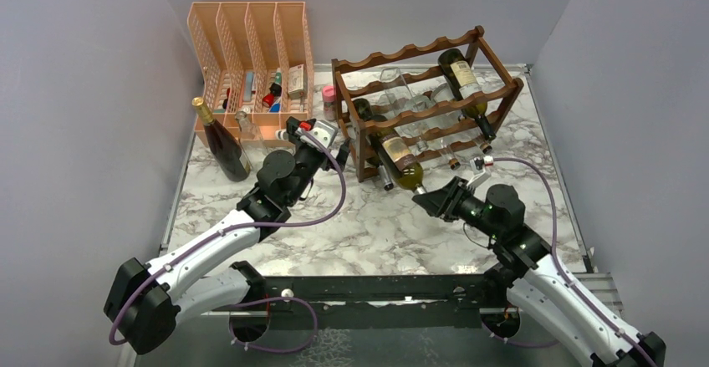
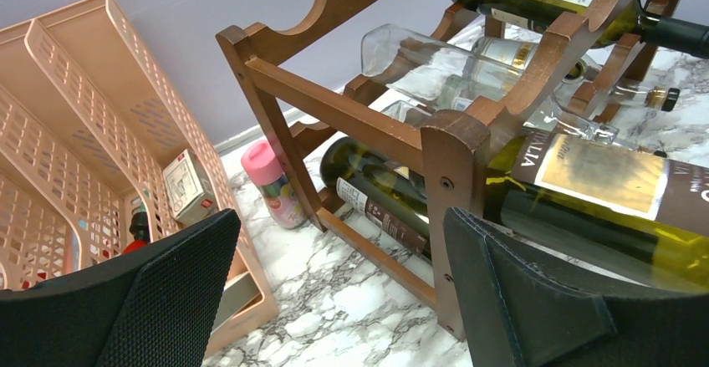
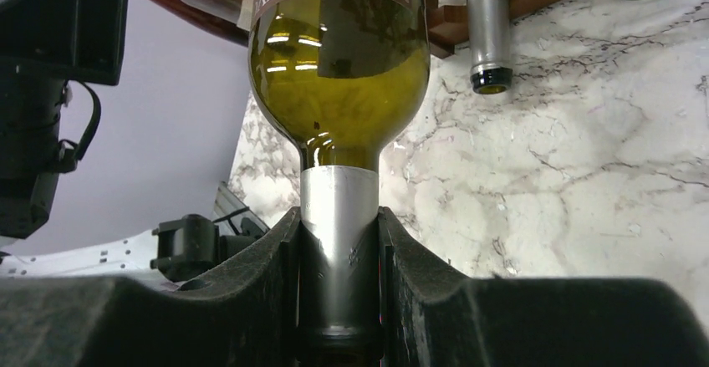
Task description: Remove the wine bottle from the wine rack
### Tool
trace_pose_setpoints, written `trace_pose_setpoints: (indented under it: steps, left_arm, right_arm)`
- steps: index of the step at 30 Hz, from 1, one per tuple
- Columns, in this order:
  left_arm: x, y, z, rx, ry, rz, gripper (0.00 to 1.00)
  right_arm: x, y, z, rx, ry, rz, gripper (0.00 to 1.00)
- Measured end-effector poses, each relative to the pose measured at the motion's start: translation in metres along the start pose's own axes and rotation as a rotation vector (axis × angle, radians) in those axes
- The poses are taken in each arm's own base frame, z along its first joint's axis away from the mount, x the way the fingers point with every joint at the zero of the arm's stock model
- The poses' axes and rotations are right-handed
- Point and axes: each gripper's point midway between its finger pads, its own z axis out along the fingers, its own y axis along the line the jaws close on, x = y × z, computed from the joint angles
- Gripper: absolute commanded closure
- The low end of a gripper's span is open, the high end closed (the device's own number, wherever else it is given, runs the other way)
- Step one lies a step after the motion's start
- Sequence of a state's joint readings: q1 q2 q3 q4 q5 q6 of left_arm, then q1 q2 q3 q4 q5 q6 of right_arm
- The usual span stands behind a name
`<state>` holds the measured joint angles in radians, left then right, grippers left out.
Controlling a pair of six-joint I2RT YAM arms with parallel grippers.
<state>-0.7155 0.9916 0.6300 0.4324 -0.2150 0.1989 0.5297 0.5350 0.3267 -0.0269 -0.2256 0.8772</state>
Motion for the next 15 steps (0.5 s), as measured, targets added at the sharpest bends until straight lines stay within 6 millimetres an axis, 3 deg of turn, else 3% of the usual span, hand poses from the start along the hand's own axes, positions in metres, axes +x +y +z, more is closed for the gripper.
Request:
trace_pose_setpoints:
  steps: [15]
  left_arm:
    - [-0.001, -0.002, -0.001, 0.017, -0.002, 0.017, 0.02]
  right_arm:
    - [-0.008, 0.019, -0.059, 0.153, 0.122, -0.103, 0.99]
